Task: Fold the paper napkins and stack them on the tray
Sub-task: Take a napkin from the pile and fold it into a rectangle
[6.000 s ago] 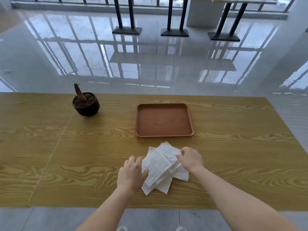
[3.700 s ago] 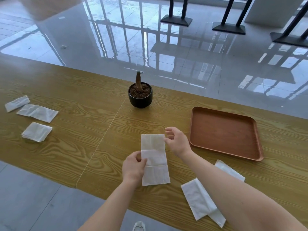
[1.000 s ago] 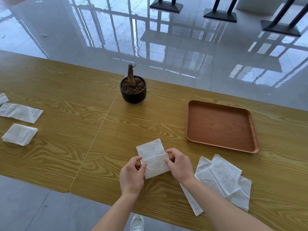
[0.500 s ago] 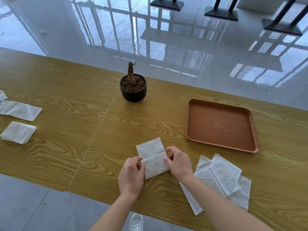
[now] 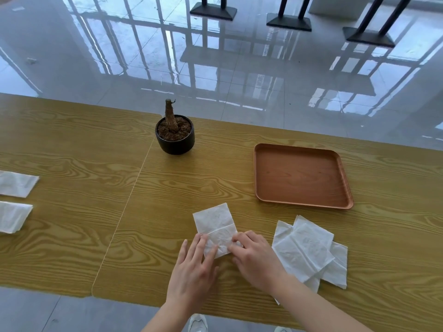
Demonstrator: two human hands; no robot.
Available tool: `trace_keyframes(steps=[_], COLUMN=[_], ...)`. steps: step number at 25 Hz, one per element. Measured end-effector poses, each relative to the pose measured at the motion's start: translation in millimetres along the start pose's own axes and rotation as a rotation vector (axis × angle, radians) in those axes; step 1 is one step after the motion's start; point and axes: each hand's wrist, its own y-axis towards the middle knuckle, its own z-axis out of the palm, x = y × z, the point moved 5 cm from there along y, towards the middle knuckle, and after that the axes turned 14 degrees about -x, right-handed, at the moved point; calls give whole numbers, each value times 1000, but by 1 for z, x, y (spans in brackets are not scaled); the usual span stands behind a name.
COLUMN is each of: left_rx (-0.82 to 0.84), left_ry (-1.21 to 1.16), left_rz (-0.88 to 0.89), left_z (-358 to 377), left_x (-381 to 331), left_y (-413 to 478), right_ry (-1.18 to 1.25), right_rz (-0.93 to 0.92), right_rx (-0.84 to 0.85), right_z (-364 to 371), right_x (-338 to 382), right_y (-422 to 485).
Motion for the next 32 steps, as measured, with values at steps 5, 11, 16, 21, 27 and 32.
trace_keyframes(steps=[5, 11, 16, 21, 27, 32], left_rx=[60, 24, 42, 68, -44, 112], left_ry=[11, -63, -60, -52, -211, -170], left_rz=[82, 127, 88, 5, -250, -338], left_z=[-1, 4, 5, 0, -16, -9], left_x=[6, 13, 11, 7, 14, 32], left_y=[15, 16, 10, 18, 51, 115], right_ry=[-34, -15, -44, 40, 173, 126], right_rz=[77, 158, 86, 47, 357, 381], right_rx=[6, -76, -51, 8, -65, 72], right_z=[-6, -4, -3, -10, -20, -5], right_x=[5, 3, -5, -13, -53, -58], right_y=[-9, -1, -4, 2, 54, 81])
